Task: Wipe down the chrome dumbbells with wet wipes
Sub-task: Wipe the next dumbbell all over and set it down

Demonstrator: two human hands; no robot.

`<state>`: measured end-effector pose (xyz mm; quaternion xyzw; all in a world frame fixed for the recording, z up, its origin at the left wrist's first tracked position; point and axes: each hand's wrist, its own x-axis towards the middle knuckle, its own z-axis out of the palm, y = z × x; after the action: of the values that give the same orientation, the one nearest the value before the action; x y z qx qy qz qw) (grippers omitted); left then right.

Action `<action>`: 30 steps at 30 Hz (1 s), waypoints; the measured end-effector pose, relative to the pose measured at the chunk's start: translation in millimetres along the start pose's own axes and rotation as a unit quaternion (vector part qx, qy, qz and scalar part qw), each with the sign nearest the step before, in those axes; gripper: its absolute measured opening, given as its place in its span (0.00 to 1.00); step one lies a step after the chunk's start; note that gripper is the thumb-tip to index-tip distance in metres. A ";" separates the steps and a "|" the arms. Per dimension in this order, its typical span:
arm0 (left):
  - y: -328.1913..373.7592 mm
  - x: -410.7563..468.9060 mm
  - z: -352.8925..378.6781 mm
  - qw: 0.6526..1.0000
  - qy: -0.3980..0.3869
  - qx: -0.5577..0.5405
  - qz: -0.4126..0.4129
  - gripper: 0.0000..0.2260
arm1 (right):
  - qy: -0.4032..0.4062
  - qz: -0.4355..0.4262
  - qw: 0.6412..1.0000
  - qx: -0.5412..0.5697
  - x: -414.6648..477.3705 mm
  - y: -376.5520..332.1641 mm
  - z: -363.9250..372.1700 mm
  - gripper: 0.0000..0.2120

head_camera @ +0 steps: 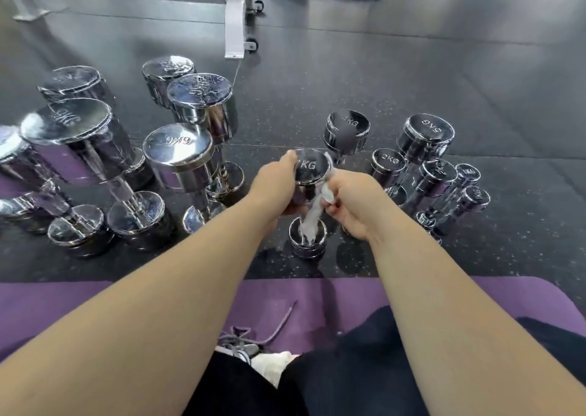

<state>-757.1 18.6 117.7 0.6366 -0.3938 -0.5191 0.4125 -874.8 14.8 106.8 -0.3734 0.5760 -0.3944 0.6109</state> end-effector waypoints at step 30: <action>-13.8 -18.9 14.3 0.840 0.063 0.329 0.427 0.03 | 0.080 -0.179 0.971 0.133 -20.8 -4.9 -24.2 0.39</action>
<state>-773.0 39.3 109.4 0.5348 -0.7477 -0.0897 0.3833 -899.8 31.8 118.4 -0.3528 0.4891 -0.5993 0.5265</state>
